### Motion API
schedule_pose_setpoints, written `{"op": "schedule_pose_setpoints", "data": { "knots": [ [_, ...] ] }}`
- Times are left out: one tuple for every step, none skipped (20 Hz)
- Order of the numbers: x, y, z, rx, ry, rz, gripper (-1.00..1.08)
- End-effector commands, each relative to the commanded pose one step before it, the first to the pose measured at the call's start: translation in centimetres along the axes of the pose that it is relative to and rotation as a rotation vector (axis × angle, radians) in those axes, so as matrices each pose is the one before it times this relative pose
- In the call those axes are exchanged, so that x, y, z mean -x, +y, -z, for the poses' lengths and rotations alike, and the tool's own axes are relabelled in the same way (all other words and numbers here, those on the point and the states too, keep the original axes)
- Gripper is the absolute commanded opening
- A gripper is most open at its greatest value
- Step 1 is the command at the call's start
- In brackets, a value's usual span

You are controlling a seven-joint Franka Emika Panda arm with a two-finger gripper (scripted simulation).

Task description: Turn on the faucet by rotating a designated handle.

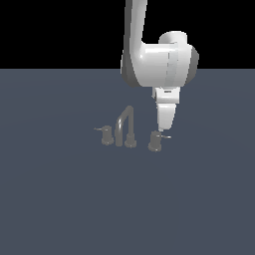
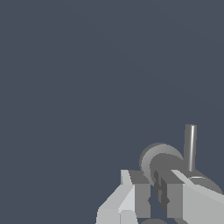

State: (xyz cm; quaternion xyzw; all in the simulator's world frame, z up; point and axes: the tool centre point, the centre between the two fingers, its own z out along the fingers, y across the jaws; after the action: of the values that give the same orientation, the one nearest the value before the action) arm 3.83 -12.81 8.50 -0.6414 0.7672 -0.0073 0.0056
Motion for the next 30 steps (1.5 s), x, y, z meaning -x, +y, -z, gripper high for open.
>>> {"op": "schedule_pose_setpoints", "data": {
  "knots": [
    [-1.214, 0.325, -1.642, 0.01743, 0.00198, -0.03965, -1.0],
    [-0.146, -0.06, -0.187, 0.00037, -0.00036, -0.00776, -1.0],
    [-0.113, -0.047, -0.143, 0.00029, -0.00031, -0.00601, -1.0],
    [-0.076, -0.033, -0.101, 0.0002, -0.00023, -0.00419, -1.0],
    [-0.05, -0.02, -0.06, 0.00012, -0.00015, -0.00258, -1.0],
    [-0.006, -0.006, -0.019, 0.00003, -0.00004, -0.00069, -1.0],
    [0.0, 0.0, 0.0, 0.0, 0.0, 0.0, -1.0],
    [0.0, 0.0, 0.0, 0.0, 0.0, 0.0, -1.0],
    [0.0, 0.0, 0.0, 0.0, 0.0, 0.0, -1.0],
    [1.556, -1.199, 2.25, -0.03868, -0.00705, 0.02138, -1.0],
    [-0.28, 0.392, -0.175, 0.00321, 0.00046, -0.00182, -1.0],
    [-0.283, 0.395, -0.178, 0.00327, 0.00047, -0.00185, -1.0],
    [-0.285, 0.399, -0.178, 0.00327, 0.00047, -0.00185, -1.0],
    [-0.288, 0.402, -0.181, 0.00332, 0.00048, -0.00188, -1.0],
    [-0.292, 0.405, -0.184, 0.00337, 0.00049, -0.00191, -1.0],
    [-0.292, 0.408, -0.181, 0.00332, 0.00048, -0.00188, -1.0],
    [-0.297, 0.411, -0.187, 0.00343, 0.0005, -0.00193, -1.0],
    [-0.299, 0.415, -0.187, 0.00343, 0.0005, -0.00193, -1.0],
    [-0.301, 0.418, -0.187, 0.00343, 0.0005, -0.00193, -1.0],
    [-0.305, 0.421, -0.19, 0.00348, 0.00052, -0.00196, -1.0],
    [-0.309, 0.424, -0.193, 0.00353, 0.00054, -0.00198, -1.0],
    [0.0, 0.0, 0.0, 0.0, 0.0, 0.0, -1.0],
    [0.83, -0.995, 0.559, -0.01844, -0.0028, 0.00963, -1.0],
    [0.014, 0.364, -0.044, 0.00148, 0.00023, -0.00078, -1.0],
    [0.014, 0.366, -0.044, 0.00148, 0.00023, -0.00078, -1.0],
    [0.014, 0.368, -0.044, 0.00148, 0.00023, -0.00078, -1.0],
    [0.015, 0.37, -0.044, 0.00148, 0.00023, -0.00078, -1.0],
    [0.015, 0.372, -0.043, 0.00148, 0.00023, -0.00078, -1.0],
    [0.009, 0.373, -0.056, 0.00171, 0.00026, -0.0009, -1.0],
    [0.016, 0.377, -0.043, 0.00148, 0.00023, -0.00078, -1.0]
  ]
}}
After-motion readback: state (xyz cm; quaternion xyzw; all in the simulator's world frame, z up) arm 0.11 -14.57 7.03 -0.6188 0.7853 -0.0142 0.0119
